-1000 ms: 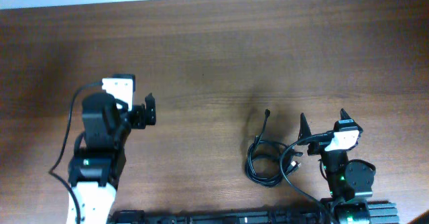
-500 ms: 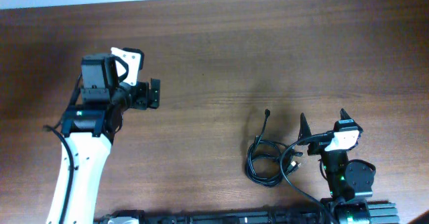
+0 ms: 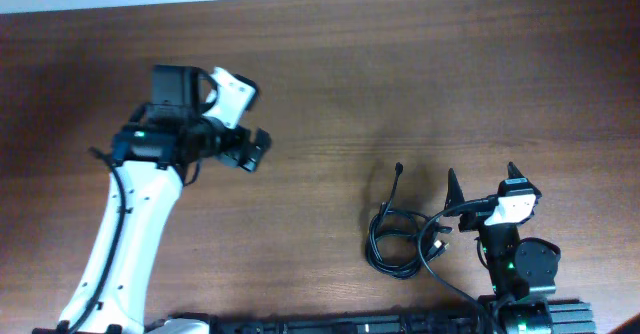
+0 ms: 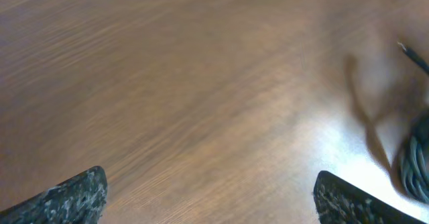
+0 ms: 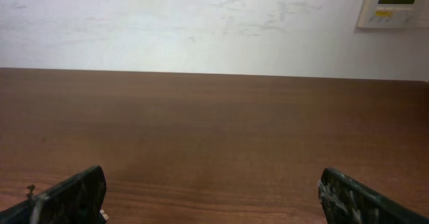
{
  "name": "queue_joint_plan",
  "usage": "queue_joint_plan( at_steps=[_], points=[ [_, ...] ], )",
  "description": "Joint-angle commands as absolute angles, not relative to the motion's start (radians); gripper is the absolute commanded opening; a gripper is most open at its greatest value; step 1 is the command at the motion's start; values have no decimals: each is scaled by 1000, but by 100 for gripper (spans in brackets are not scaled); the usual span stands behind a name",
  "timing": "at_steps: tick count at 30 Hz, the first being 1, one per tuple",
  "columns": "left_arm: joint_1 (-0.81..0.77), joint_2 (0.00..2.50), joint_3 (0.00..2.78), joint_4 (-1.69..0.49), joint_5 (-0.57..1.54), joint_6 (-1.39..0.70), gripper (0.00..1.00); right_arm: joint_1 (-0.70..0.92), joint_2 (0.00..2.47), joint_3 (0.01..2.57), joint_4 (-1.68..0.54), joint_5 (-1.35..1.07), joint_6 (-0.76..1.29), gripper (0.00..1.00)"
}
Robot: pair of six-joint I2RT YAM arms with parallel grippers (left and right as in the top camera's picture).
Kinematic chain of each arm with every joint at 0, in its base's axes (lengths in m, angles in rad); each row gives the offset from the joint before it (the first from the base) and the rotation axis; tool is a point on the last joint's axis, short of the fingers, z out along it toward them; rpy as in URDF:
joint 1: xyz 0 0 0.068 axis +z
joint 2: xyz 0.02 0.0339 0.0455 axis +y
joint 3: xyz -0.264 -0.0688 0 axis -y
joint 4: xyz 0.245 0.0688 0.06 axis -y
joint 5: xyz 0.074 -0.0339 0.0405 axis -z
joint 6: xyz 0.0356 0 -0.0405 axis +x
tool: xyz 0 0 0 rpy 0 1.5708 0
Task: Untangle cables
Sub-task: 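Reach the left gripper forward and right toward the black cable bundle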
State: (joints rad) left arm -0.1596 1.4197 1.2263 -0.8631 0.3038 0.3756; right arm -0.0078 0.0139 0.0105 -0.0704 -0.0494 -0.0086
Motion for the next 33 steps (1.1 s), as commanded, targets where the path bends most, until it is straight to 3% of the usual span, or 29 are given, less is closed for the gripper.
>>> queue_joint_plan(
  at_steps=[1,21,33],
  points=[
    [-266,1439,1251,-896,348,524,99,-15,4,6,-75,-44,-15,99],
    [-654,1561,1251,-839,391,524,99,-15,4,6,-75,-44,-15,99],
    [-698,1615,1250,-823,521,506,99,-15,4,6,-75,-44,-15,99]
  ],
)
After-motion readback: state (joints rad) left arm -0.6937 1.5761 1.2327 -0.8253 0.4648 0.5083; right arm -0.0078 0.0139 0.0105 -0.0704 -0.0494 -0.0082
